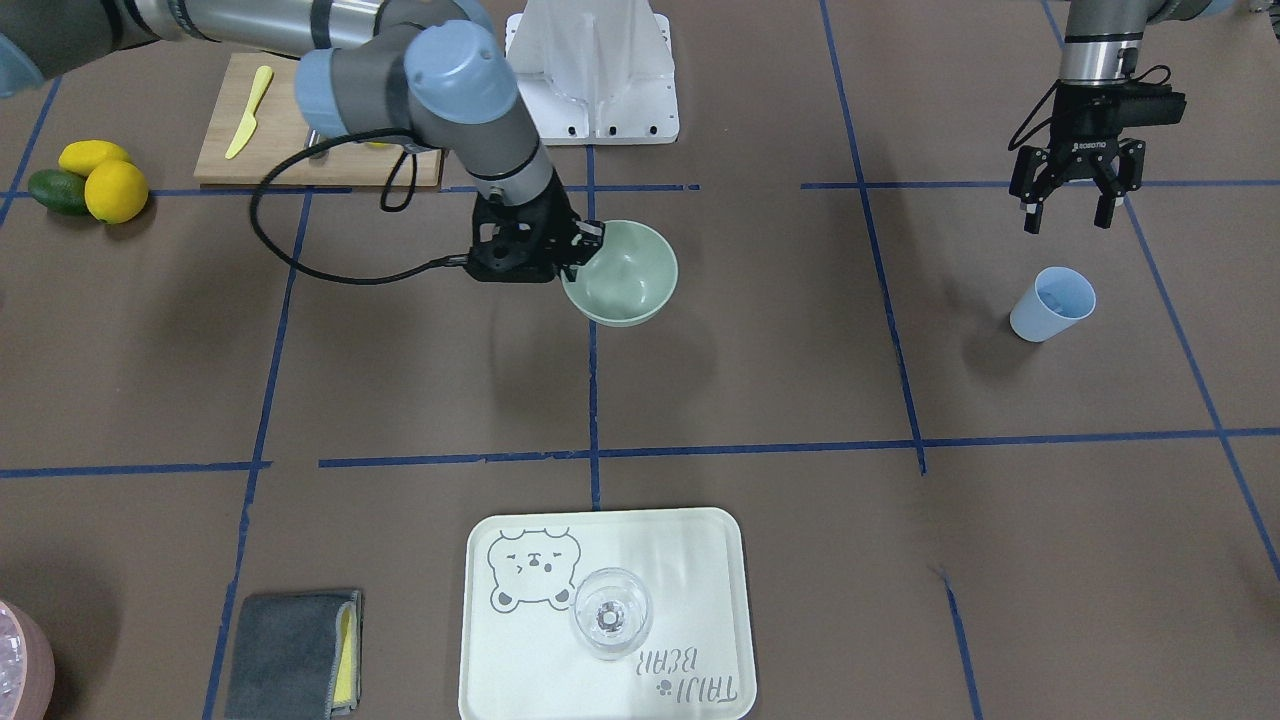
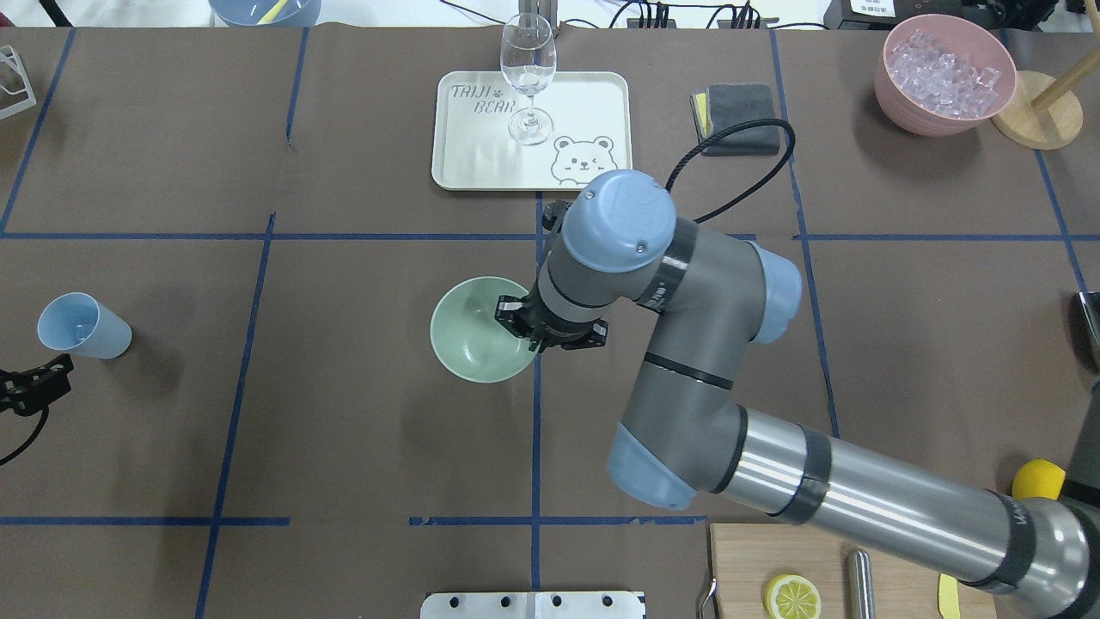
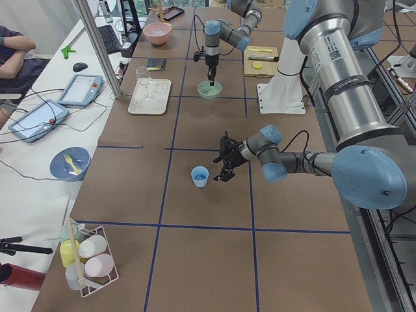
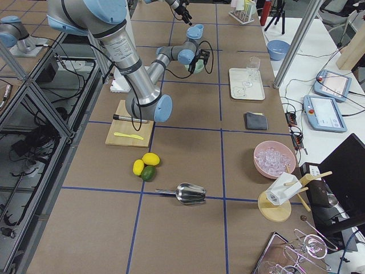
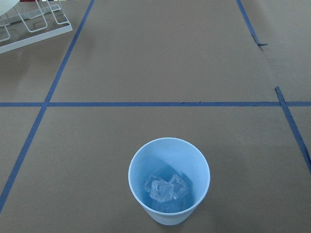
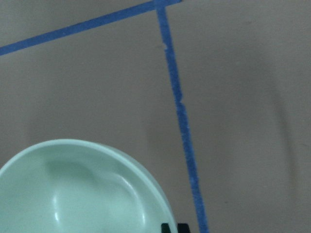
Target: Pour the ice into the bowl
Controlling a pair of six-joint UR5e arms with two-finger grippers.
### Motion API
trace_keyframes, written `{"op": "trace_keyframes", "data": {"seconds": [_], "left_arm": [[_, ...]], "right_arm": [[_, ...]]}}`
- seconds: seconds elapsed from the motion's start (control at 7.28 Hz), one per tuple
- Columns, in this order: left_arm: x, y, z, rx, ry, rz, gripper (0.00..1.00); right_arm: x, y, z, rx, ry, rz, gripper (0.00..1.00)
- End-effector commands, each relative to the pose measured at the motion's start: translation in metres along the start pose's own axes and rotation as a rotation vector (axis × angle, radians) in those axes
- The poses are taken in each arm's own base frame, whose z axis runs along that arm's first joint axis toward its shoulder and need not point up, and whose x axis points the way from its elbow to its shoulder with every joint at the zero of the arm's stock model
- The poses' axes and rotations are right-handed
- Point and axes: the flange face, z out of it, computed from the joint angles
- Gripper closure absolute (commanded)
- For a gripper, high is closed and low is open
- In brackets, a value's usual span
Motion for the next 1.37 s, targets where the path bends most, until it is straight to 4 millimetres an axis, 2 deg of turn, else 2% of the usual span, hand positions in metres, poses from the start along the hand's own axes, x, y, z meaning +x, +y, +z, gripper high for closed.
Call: {"op": "trace_keyframes", "data": {"seconds": [0.0,0.27,0.55,0.69,0.82,0.96,1.1,1.24], "left_arm": [[0.006,-0.002,0.008,0.079,-0.007,-0.007,0.01],[0.007,0.003,0.018,0.112,-0.021,0.002,0.01],[0.013,0.016,0.032,0.129,-0.020,-0.011,0.01],[0.013,0.024,0.038,0.140,-0.028,-0.005,0.01],[0.019,0.030,0.044,0.160,-0.023,-0.014,0.01],[0.033,0.037,0.053,0.181,-0.012,-0.016,0.01],[0.033,0.042,0.059,0.197,-0.020,-0.010,0.01],[0.023,0.047,0.065,0.212,-0.040,0.002,0.01]], "right_arm": [[-0.063,0.004,0.031,0.013,0.037,0.009,1.00],[-0.085,0.000,0.061,0.042,0.051,0.003,1.00],[-0.088,0.003,0.067,0.061,0.052,-0.003,1.00],[-0.088,0.003,0.066,0.060,0.050,-0.003,0.67],[-0.089,0.004,0.064,0.062,0.042,-0.005,0.01],[-0.095,0.007,0.055,0.063,0.023,-0.006,0.00],[-0.103,0.005,0.045,0.067,0.006,-0.011,0.00],[-0.108,0.001,0.036,0.073,-0.003,-0.009,0.00]]}}
